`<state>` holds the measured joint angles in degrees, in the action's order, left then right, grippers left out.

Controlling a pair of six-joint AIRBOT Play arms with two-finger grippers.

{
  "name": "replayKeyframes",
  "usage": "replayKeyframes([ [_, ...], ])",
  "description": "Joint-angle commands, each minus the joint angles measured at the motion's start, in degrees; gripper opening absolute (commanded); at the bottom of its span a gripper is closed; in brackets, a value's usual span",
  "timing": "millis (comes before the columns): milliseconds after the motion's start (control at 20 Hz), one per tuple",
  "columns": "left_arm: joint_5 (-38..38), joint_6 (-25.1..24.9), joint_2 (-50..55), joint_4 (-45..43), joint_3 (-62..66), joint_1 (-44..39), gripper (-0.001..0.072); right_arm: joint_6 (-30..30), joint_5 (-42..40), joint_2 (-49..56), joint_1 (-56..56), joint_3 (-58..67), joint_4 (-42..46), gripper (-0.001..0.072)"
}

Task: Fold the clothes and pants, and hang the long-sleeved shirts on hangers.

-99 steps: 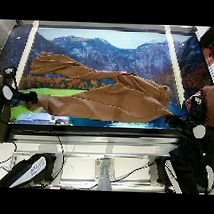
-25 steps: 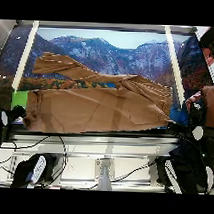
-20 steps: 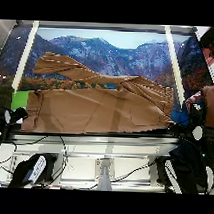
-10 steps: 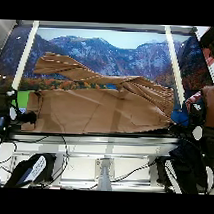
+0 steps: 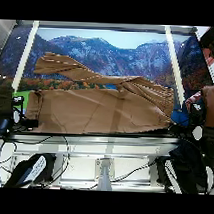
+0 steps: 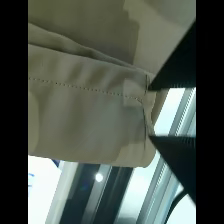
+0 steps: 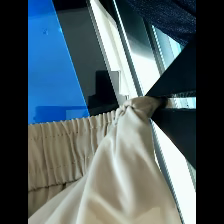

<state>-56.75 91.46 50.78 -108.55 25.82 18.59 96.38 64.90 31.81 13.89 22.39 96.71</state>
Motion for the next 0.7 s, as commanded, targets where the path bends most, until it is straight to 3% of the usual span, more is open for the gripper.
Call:
replayKeyframes([
  [0,1.25,2.86,-0.09,-4.42,-0.74,-0.02,0.0086,0.04,0.00,-0.04,0.02,0.00,-0.04,0.0029],
  [50,1.22,2.89,-0.15,-5.97,-0.72,-0.02,0.0017,0.04,0.00,-0.04,0.02,0.00,-0.04,0.0029],
  [300,2.82,2.86,-5.09,-7.56,0.17,-0.02,0.0017,0.04,0.00,-0.02,0.02,0.00,-0.04,0.0029],
  [350,2.34,2.78,-6.12,-6.88,0.15,-0.02,0.0065,0.04,-0.02,-0.02,0.04,0.00,-0.04,0.0029],
  [450,1.49,2.58,-6.62,-3.54,0.15,-0.04,0.0693,0.04,-0.02,-0.02,0.02,0.00,-0.04,0.0029],
  [650,-0.13,0.68,-4.35,3.50,0.13,-0.04,0.0700,0.02,-0.04,-0.02,0.02,0.00,-0.04,0.0029],
])
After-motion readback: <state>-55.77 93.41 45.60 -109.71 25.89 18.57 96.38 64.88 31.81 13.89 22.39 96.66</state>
